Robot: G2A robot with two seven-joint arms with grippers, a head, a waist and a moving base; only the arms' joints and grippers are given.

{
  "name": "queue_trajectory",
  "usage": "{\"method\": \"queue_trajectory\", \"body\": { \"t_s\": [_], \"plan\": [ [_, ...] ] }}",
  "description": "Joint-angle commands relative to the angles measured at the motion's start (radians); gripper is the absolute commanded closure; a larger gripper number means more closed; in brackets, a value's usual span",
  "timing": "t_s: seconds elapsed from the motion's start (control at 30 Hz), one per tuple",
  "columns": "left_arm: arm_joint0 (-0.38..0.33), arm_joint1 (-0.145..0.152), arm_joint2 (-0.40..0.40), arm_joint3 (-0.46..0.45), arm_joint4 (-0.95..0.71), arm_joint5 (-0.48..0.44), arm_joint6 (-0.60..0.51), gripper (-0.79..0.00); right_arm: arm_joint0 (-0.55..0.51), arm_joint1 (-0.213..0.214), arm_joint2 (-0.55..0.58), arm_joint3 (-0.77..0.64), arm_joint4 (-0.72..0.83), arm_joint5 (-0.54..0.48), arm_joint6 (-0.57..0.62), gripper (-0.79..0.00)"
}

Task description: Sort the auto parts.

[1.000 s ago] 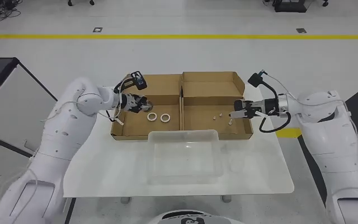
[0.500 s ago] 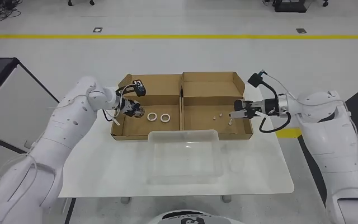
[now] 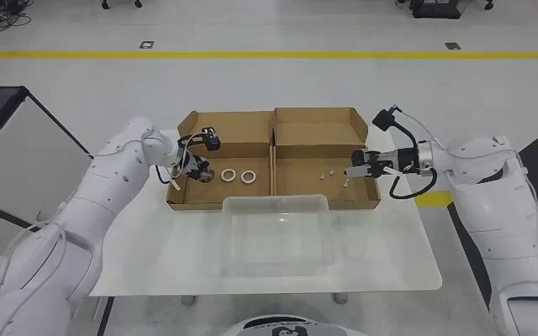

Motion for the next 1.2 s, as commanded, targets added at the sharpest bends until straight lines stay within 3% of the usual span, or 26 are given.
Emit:
{"method": "queue_trajectory", "body": {
  "t_s": [0.0, 0.83, 0.97, 1.03, 1.07, 1.17],
  "plan": [
    [-0.007, -0.009, 0.014, 0.025, 0.006, -0.003, 0.008, 0.000, 0.000, 0.000, 0.000, 0.000, 0.000, 0.000, 0.000, -0.785],
    [-0.057, -0.100, 0.112, 0.240, 0.060, -0.027, 0.113, -0.022, 0.000, 0.000, 0.000, 0.000, 0.000, 0.000, 0.000, -0.785],
    [-0.062, -0.110, 0.119, 0.266, 0.062, -0.032, 0.125, -0.311, 0.000, 0.000, 0.000, 0.000, 0.000, 0.000, 0.000, -0.785],
    [-0.066, -0.115, 0.121, 0.276, 0.063, -0.036, 0.129, -0.727, 0.000, 0.000, 0.000, 0.000, 0.000, 0.000, 0.000, -0.785],
    [-0.067, -0.117, 0.121, 0.282, 0.062, -0.035, 0.133, -0.785, 0.000, 0.000, 0.000, 0.000, 0.000, 0.000, 0.000, -0.785],
    [-0.074, -0.121, 0.117, 0.300, 0.051, -0.037, 0.147, -0.785, 0.000, 0.000, 0.000, 0.000, 0.000, 0.000, 0.000, -0.785]
  ]
}}
